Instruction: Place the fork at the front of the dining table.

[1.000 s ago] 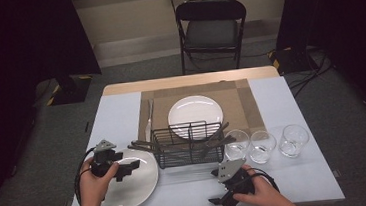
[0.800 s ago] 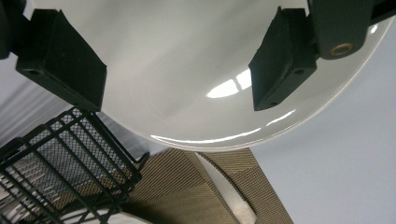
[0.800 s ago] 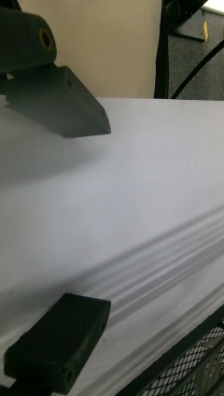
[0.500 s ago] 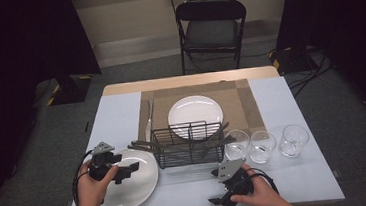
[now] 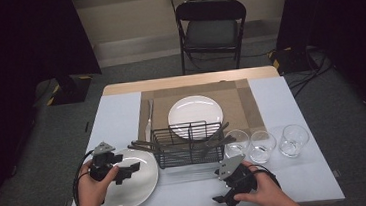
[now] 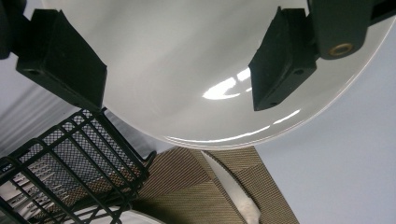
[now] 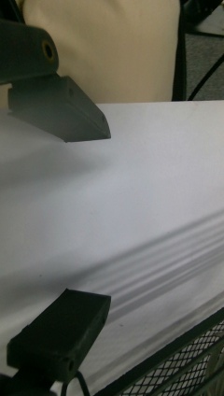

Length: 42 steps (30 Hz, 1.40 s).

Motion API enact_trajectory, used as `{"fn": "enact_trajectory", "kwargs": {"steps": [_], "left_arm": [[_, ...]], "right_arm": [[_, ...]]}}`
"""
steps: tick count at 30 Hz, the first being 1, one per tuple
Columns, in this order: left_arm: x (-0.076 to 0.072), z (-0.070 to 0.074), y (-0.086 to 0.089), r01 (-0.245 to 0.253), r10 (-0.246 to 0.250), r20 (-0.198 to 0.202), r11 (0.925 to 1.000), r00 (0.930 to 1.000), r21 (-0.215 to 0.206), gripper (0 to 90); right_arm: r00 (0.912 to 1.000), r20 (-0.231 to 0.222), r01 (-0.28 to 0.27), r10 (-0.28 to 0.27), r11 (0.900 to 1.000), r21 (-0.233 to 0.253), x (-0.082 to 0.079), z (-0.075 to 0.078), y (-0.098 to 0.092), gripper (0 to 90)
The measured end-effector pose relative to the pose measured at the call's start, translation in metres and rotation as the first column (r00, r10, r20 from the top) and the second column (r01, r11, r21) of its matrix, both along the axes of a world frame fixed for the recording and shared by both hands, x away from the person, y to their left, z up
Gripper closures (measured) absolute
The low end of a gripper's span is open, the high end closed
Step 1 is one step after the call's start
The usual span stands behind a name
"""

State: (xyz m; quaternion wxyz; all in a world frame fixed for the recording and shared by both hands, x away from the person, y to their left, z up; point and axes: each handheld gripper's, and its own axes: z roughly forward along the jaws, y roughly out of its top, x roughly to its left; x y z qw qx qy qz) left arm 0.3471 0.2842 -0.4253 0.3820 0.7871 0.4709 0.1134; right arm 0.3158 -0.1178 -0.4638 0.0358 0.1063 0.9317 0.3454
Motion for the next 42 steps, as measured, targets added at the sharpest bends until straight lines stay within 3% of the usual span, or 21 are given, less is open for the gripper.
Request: {"fn": "enact_trajectory", "kwargs": {"steps": [12, 28, 42], "left_arm": [[-0.001, 0.0, 0.003, -0.004, 0.004, -0.003, 1.0, 1.0, 0.002, 18.4], [-0.001, -0.005, -0.002, 0.014, -0.014, -0.028, 0.9998, 0.9995, 0.014, 18.6], [0.0, -0.007, -0.005, 0.027, -0.026, -0.032, 0.9995, 0.9991, 0.018, 18.6]], "right_arm": [[0.9994, -0.036, -0.003, 0.003, 1.0, -0.007, -0.001, 0.018, -0.006, 16.9], [0.9992, -0.028, 0.027, -0.027, 1.0, -0.017, 0.005, 0.038, -0.027, 16.8], [0.9986, -0.027, 0.044, -0.045, 0.999, -0.028, 0.007, 0.045, -0.039, 16.8]]}}
